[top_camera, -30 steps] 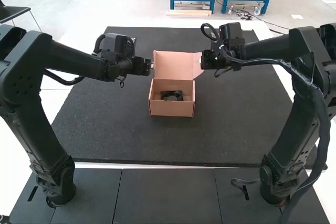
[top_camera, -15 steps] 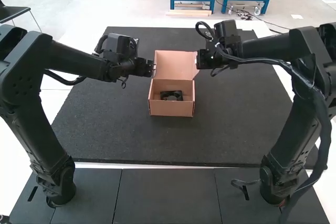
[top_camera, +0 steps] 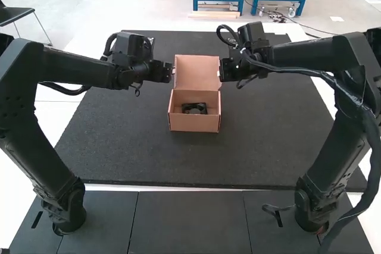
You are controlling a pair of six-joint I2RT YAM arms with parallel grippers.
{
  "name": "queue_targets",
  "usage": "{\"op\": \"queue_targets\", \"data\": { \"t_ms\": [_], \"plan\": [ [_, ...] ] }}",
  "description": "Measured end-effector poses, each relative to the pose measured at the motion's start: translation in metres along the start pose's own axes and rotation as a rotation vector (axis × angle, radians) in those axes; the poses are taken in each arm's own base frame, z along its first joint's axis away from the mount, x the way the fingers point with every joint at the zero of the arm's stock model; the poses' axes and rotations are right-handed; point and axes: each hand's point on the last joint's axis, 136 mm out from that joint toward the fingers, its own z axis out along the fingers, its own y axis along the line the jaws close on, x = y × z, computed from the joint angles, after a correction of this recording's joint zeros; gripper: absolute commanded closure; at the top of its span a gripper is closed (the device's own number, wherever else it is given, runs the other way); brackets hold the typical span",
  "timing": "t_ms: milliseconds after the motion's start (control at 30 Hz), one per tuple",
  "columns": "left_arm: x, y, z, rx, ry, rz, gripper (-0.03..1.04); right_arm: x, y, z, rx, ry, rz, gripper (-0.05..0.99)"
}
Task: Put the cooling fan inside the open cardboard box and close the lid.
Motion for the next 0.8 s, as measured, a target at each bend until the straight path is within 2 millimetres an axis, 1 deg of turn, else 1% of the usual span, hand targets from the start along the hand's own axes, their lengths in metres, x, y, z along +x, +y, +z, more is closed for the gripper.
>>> {"op": "queue_targets", "data": {
  "t_ms": [133,233,300,367,400,433,533,600,667,800],
  "plan": [
    [-0.006,0.0,-0.005,0.001,-0.013,0.0,0.05,0.003,0.001,-0.004,0.001,0.017,-0.004,0.95],
    [-0.006,0.0,-0.007,0.001,-0.014,-0.001,0.05,0.004,0.001,-0.006,0.001,0.02,-0.006,0.95],
    [-0.003,0.0,-0.007,0.001,-0.007,-0.004,0.05,0.004,0.002,-0.006,-0.001,0.02,-0.009,0.95],
    [0.004,0.001,-0.007,-0.001,0.013,-0.014,0.05,0.005,0.004,-0.006,-0.006,0.025,-0.011,0.95],
    [0.015,0.001,-0.007,-0.004,0.037,-0.033,0.05,0.004,0.007,-0.007,-0.011,0.021,-0.016,0.95],
    [0.014,0.001,-0.007,-0.003,0.029,-0.041,0.05,0.005,0.007,-0.008,-0.011,0.022,-0.015,0.95],
    [0.027,0.002,-0.007,-0.005,0.045,-0.058,0.05,0.014,0.008,-0.01,-0.014,0.043,-0.014,0.95],
    [0.037,0.003,-0.008,-0.008,0.066,-0.065,0.05,0.019,0.013,-0.012,-0.02,0.053,-0.019,0.95],
    [0.041,0.003,-0.008,-0.009,0.073,-0.069,0.05,0.02,0.019,-0.012,-0.031,0.056,-0.029,0.95],
    [0.04,0.003,-0.008,-0.008,0.068,-0.07,0.05,0.022,0.028,-0.012,-0.046,0.061,-0.041,0.95]
  ]
}}
